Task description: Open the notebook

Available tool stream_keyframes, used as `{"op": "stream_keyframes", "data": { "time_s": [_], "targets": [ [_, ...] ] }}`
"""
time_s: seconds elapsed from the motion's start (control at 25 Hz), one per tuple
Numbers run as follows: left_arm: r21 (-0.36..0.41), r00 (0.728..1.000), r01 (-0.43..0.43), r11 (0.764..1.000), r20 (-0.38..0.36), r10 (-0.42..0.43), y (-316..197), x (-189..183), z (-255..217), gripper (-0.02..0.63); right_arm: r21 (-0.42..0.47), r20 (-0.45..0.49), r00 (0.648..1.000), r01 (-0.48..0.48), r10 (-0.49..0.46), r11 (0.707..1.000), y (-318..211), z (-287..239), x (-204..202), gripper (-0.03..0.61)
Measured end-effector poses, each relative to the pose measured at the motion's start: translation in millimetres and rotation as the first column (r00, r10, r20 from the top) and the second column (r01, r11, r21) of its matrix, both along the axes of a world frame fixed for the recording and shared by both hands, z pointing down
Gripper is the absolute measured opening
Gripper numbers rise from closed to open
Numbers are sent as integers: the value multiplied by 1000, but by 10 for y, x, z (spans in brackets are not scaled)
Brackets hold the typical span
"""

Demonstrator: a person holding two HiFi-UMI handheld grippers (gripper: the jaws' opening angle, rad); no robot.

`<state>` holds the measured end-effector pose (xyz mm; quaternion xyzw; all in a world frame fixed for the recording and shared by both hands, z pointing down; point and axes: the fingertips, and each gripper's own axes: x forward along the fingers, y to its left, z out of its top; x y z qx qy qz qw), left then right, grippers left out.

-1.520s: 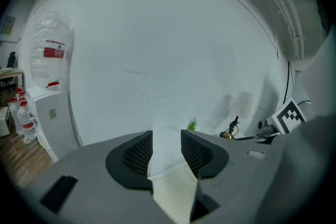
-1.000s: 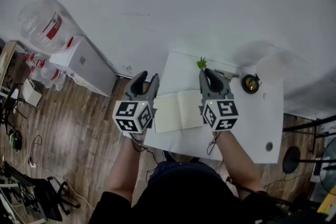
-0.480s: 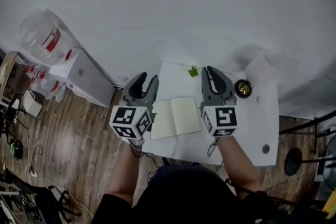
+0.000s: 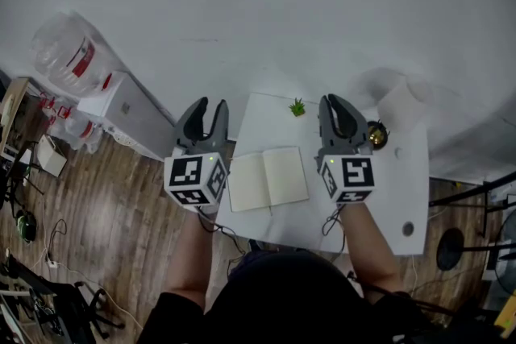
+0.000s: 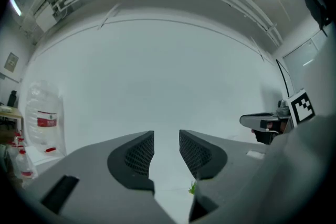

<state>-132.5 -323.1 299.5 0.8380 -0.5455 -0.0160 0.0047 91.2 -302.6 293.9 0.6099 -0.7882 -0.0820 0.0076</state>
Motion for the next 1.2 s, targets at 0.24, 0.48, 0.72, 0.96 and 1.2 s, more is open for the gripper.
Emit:
{"op": "stream_keyframes", "data": {
  "time_s": [0.24,0.48,0.72,0.96,1.2],
  "targets": [
    [30,998,63,998,-21,-62,-54,-222,-108,147,2,-3,1000,-20,20,1000,-56,-1,126,38],
    [31,998,64,997,-23,-63,-51,-234,-87,143,-6,-1,1000,-26,26,1000,-78,35,132,38],
    [28,998,59,998,-23,-58,-104,-214,-96,141,1,-4,999,-33,33,999,-125,38,171,32],
    [9,998,64,998,-25,-64,-105,-220,-10,141,-1,16,998,-58,58,998,-129,62,255,3],
    [4,998,65,998,-22,-65,-103,-216,-6,141,-1,7,998,-68,68,998,-130,76,276,15]
  ]
}}
